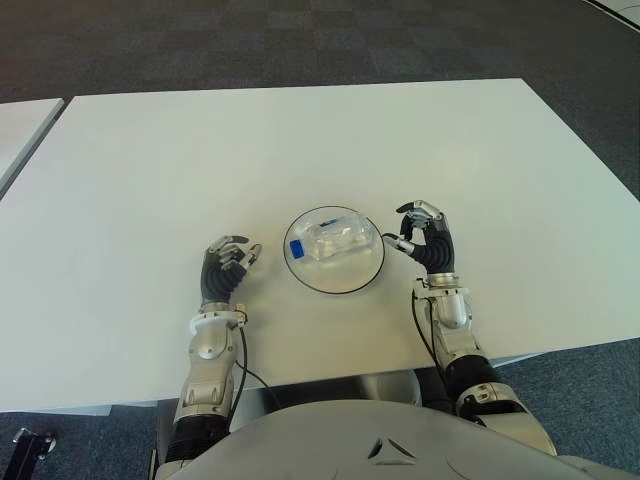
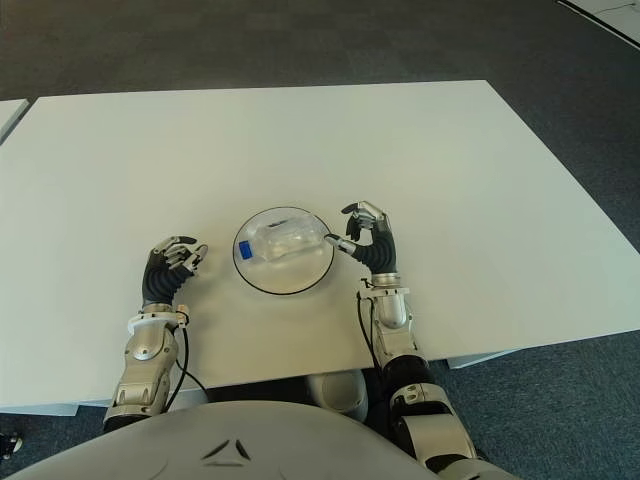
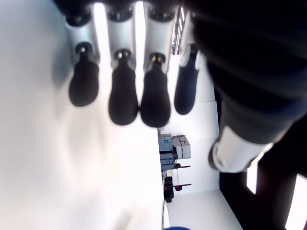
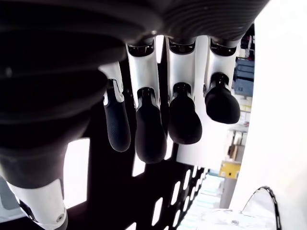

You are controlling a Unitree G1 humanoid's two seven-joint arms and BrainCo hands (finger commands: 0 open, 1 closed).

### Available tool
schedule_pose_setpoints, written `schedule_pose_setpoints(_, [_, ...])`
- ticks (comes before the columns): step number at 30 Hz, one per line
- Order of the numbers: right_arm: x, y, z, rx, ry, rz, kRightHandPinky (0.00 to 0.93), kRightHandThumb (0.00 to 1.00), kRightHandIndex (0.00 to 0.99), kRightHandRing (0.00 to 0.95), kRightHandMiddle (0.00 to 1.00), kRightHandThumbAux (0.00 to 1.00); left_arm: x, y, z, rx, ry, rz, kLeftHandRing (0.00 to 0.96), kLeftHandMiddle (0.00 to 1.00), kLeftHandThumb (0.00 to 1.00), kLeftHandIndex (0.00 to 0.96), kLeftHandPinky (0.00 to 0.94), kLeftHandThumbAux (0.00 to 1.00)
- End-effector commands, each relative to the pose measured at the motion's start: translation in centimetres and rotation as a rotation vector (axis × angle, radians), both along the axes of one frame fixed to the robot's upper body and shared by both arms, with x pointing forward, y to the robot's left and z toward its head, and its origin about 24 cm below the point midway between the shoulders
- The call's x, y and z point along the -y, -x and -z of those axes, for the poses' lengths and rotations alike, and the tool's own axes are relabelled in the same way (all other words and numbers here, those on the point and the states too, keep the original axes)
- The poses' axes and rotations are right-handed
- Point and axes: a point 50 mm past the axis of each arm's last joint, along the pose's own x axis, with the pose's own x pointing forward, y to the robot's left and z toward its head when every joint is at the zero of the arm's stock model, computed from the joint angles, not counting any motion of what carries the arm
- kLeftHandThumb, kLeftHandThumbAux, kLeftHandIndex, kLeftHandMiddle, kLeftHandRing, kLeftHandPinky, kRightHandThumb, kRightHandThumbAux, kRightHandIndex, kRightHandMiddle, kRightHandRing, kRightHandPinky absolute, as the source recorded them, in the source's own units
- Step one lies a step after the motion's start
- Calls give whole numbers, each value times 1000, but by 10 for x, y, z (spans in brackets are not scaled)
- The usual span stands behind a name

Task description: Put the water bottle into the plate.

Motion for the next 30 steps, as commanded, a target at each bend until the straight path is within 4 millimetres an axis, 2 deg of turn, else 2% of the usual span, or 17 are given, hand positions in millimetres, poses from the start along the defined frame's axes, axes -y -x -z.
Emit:
schedule_pose_setpoints(1, [-2,17,22,-103,-34,33,782,706,435,766,743,727,-1,3,3,-31,-13,-6,697,716,705,438,684,713])
schedule_pose_setpoints(9, [1,18,25,-132,-40,71,807,707,436,787,765,726,-3,3,3,-33,-12,-9,694,715,705,438,672,714])
schedule_pose_setpoints(30, [4,18,28,-188,-112,177,800,706,436,780,763,726,-7,2,3,-25,-3,0,692,712,707,437,670,712])
